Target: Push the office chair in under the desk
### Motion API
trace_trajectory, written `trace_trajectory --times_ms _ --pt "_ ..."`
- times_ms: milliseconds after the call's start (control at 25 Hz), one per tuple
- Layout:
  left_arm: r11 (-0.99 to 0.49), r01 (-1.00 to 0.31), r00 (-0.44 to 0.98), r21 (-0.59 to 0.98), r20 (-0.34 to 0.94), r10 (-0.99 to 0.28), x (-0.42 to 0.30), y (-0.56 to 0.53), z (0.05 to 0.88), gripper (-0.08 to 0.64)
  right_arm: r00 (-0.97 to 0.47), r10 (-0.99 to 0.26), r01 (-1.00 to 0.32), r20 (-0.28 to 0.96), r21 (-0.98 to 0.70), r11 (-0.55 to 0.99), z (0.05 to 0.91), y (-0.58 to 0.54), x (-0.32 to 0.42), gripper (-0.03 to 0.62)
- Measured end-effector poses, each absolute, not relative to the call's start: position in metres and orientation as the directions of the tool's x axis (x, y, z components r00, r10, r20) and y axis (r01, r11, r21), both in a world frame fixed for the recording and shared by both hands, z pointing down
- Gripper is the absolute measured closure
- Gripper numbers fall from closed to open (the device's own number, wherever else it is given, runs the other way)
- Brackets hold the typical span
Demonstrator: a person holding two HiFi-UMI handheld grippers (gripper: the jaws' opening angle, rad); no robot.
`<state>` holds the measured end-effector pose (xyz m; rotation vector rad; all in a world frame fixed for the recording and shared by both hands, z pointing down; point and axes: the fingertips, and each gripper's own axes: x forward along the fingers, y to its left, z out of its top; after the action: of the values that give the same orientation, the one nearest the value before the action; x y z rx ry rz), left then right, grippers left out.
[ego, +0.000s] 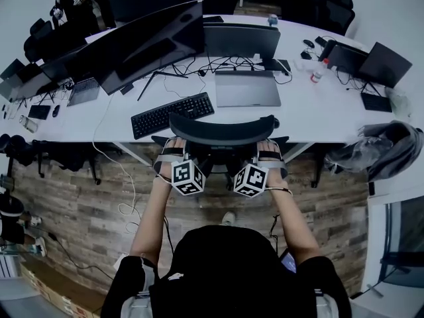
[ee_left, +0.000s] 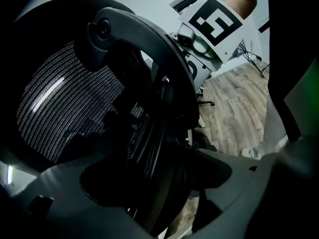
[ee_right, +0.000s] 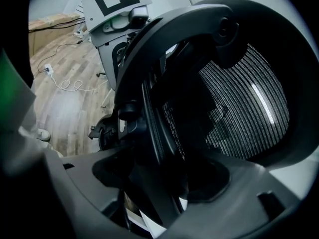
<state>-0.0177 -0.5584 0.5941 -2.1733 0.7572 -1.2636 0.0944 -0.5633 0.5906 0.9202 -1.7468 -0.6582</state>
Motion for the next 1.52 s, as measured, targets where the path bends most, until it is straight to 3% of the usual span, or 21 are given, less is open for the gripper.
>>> trace_trajectory --times_ms 1200,1520 --pt "-0.683 -0.236 0.378 -0.691 0.582 -0.72 -0.018 -0.562 0.595 0.152 -0.244 -0.814 -0.276 0.528 0.766 0.58 0.588 -0.561 0.092 0.288" --pt "-0.691 -0.249 0.364 -0.679 0.595 -0.716 -0.018 -0.554 0.591 0.153 -0.252 -0.808 -0.365 0.533 0.721 0.589 0.582 -0.55 0.091 0.29"
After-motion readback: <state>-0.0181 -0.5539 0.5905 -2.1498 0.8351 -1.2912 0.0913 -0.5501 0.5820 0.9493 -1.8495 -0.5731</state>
